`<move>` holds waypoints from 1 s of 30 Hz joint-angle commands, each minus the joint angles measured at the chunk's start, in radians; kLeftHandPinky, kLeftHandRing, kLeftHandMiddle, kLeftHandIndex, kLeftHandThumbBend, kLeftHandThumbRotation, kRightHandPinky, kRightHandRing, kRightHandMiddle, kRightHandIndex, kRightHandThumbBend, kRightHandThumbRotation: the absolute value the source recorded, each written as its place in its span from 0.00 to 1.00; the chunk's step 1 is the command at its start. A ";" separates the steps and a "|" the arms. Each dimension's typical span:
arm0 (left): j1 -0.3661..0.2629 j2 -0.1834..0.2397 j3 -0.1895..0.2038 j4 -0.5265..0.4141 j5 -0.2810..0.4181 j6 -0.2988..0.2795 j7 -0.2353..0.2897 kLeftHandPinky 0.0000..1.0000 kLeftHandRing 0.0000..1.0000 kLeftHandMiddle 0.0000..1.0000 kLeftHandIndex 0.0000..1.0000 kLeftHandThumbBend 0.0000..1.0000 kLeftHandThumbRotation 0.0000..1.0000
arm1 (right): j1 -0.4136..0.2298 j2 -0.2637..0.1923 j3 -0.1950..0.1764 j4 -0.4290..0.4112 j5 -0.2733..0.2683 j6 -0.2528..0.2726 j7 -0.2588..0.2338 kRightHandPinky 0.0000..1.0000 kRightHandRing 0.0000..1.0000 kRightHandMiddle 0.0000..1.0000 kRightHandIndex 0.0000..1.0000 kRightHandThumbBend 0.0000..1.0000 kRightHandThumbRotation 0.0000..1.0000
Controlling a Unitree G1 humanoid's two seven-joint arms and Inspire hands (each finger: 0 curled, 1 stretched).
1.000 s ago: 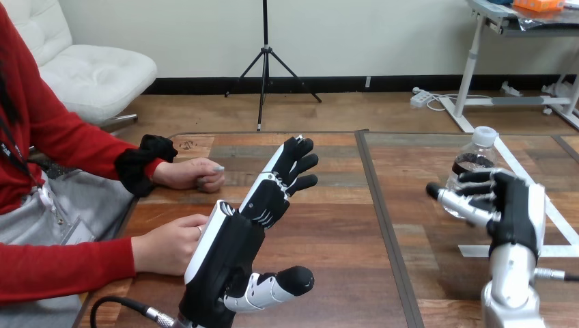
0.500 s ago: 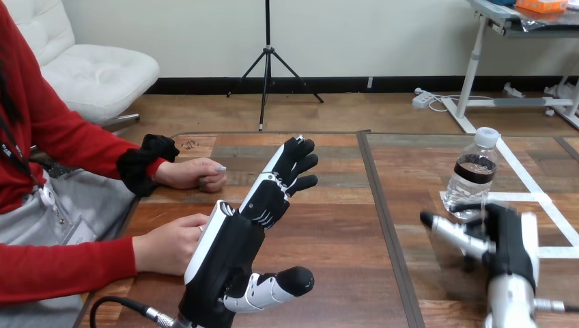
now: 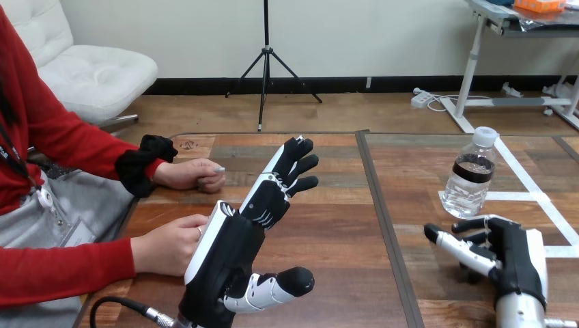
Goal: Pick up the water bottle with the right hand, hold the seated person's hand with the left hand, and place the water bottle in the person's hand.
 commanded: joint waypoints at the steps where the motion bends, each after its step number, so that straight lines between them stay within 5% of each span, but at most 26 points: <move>1: -0.116 -0.008 0.019 0.038 -0.024 -0.001 -0.010 0.86 0.93 0.96 0.97 0.88 0.71 | 0.047 -0.028 0.016 -0.355 -0.052 0.021 0.036 0.16 0.23 0.32 0.37 0.96 0.26; 22: -0.158 -0.021 0.033 0.089 0.000 -0.020 0.004 0.85 0.93 0.96 0.97 0.88 0.72 | 0.098 -0.042 -0.020 -0.536 -0.231 -0.214 -0.089 0.15 0.20 0.27 0.33 0.96 0.26; 30: -0.165 -0.027 0.029 0.096 -0.006 -0.010 0.003 0.85 0.94 0.97 0.97 0.90 0.71 | 0.045 -0.053 -0.051 -0.551 -0.244 -0.237 -0.109 0.20 0.25 0.33 0.40 0.97 0.21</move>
